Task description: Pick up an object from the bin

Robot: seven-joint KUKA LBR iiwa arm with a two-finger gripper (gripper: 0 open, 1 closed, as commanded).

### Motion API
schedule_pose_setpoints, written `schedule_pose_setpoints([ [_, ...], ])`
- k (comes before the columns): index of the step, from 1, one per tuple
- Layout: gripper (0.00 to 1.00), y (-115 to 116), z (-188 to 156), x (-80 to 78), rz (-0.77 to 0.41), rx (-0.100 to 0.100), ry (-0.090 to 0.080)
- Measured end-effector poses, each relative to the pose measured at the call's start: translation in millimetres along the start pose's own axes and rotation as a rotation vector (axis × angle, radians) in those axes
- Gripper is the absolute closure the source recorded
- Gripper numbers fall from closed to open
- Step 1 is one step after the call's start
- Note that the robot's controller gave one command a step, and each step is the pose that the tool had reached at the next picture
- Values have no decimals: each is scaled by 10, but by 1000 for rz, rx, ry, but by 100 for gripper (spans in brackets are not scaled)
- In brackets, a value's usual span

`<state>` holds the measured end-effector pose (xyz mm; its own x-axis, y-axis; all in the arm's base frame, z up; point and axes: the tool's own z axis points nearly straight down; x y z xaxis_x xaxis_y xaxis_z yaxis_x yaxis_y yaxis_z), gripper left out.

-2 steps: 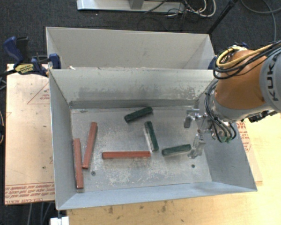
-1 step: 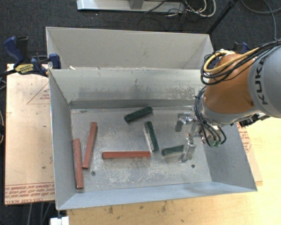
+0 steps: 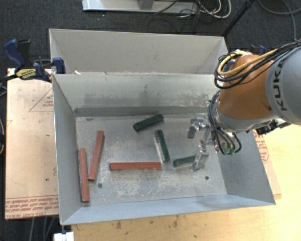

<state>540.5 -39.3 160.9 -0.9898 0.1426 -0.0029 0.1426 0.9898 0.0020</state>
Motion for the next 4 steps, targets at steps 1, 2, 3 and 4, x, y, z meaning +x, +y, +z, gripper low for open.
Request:
schedule_pose_setpoints([
  [1,0,-50,681,69,195,0,-3],
  [2,100,-49,905,66,202,2,1],
  [3,100,-49,905,66,202,2,1],
  [4,100,-49,888,69,201,2,1],
])
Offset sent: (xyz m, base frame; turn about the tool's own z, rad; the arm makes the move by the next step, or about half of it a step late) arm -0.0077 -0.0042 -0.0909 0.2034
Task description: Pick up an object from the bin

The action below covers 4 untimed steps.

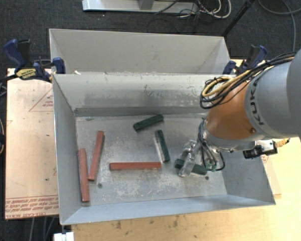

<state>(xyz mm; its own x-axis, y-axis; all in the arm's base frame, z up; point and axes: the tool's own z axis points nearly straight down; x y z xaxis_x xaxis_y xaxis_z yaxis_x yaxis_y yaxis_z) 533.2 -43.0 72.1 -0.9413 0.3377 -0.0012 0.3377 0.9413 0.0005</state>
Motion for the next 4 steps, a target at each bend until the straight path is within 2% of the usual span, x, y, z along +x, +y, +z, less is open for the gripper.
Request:
schedule_pose_setpoints([
  [2,100,-5,-195,22,0,2,9],
  [4,100,0,-675,11,-1,1,5],
])
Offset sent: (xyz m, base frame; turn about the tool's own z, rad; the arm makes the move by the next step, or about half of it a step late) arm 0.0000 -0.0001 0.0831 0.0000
